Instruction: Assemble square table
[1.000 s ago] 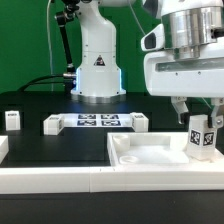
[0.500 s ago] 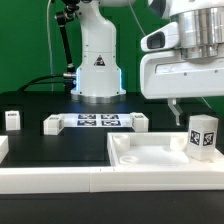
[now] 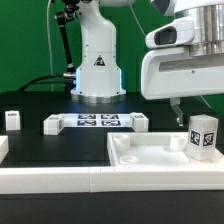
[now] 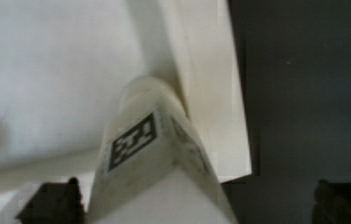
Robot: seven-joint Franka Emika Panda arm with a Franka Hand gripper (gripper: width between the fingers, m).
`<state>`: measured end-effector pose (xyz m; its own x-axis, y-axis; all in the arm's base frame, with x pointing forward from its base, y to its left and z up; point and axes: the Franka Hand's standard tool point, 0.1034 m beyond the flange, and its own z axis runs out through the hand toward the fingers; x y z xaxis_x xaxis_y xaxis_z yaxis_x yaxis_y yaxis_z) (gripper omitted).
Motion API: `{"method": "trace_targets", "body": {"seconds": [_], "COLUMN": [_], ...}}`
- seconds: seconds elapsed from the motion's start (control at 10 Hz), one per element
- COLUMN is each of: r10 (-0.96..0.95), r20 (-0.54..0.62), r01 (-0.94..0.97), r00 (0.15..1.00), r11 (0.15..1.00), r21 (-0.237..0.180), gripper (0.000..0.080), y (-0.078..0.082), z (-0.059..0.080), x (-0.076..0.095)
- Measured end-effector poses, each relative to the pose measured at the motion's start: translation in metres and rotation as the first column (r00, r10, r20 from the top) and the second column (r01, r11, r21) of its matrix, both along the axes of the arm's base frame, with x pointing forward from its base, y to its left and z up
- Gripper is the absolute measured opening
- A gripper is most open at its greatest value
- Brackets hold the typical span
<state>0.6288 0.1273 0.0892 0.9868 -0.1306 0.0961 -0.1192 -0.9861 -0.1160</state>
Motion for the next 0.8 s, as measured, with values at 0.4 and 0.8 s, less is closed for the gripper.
{"method": "trace_targets", "body": {"seconds": [0.4, 0.8], "r10": [0.28, 0.351], "r20": [0.021, 0.032], "r01": [-0.279, -0.349], "r00": [0.96, 0.936], "r11": [0.959, 0.935], "r21": [-0.051, -0.071], "gripper": [0.0649, 0.0523], "y": [-0.0094, -0.0102], "z": [-0.0026, -0.004], "x": [0.0008, 0.001]}}
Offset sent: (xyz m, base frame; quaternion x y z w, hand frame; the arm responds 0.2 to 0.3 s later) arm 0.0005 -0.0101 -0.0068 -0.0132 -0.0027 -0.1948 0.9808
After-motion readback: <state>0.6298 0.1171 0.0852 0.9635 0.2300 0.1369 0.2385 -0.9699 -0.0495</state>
